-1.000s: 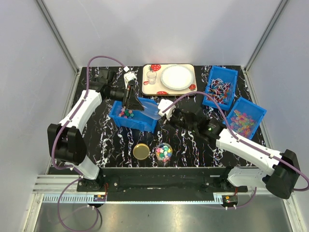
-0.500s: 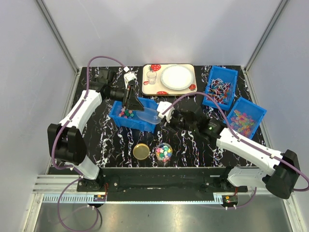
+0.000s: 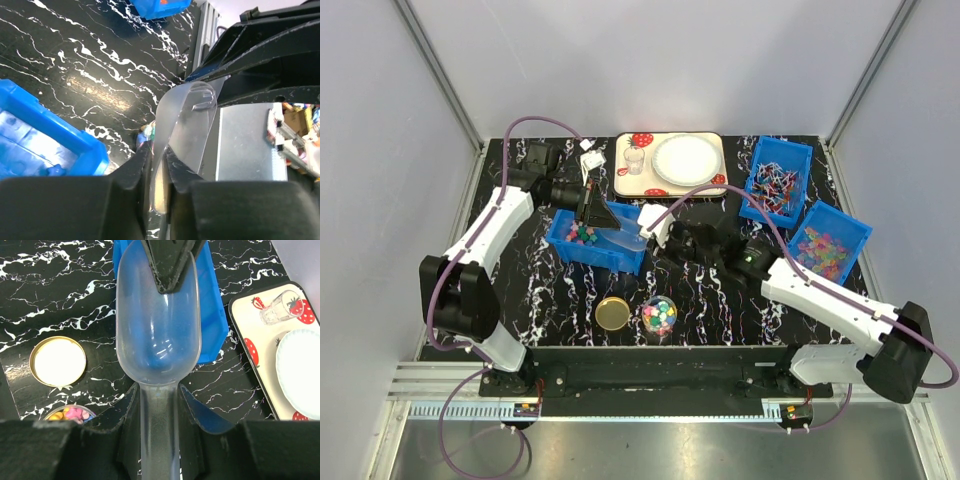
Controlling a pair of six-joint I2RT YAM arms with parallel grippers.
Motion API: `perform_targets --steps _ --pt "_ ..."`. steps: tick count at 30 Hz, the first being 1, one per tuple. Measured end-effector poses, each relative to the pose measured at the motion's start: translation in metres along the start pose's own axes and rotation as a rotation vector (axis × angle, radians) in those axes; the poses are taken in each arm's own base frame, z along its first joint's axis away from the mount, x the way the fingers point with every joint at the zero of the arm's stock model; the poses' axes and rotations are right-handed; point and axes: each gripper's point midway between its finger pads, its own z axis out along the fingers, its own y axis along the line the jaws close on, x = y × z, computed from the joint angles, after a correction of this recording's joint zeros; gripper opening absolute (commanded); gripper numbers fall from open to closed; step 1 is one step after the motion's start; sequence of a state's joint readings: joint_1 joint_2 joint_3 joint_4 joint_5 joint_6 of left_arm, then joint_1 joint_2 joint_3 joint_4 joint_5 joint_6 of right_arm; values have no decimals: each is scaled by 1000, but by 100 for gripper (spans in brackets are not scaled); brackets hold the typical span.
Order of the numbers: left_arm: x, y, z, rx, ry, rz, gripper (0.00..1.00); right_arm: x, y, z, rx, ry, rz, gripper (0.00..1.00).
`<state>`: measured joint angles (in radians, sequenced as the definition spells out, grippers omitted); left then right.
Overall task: Pack the candies
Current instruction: Adjust the spatula.
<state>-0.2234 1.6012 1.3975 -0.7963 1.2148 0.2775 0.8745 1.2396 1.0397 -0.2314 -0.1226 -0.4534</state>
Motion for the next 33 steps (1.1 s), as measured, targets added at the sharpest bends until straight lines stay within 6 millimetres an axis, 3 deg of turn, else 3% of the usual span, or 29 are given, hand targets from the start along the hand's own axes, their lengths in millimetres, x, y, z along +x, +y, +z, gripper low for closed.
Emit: perform_targets --steps 3,4,5,8,16,21,22,33 --pt "1 0 0 -1 2 4 0 0 2 2 -3 15 -2 5" --pt "1 0 0 -1 2 4 0 0 1 2 -2 21 -2 11" --pt "0 0 0 0 2 6 0 0 1 1 -2 27 -1 24" --pt "-1 -1 -1 13 -8 5 0 -2 1 -1 -4 35 -1 36" --pt "-13 -12 -22 106 -95 -24 0 -32 -3 -8 -5 -51 -29 39" --pt "-12 -8 -30 110 -121 -48 0 -32 -2 -8 -11 -53 -46 44" --pt "-12 -8 -30 109 -121 -48 0 -31 -2 -7 -12 -51 -48 52" --pt "-13 -3 -33 91 -129 -34 0 -30 1 12 -54 -21 -49 52"
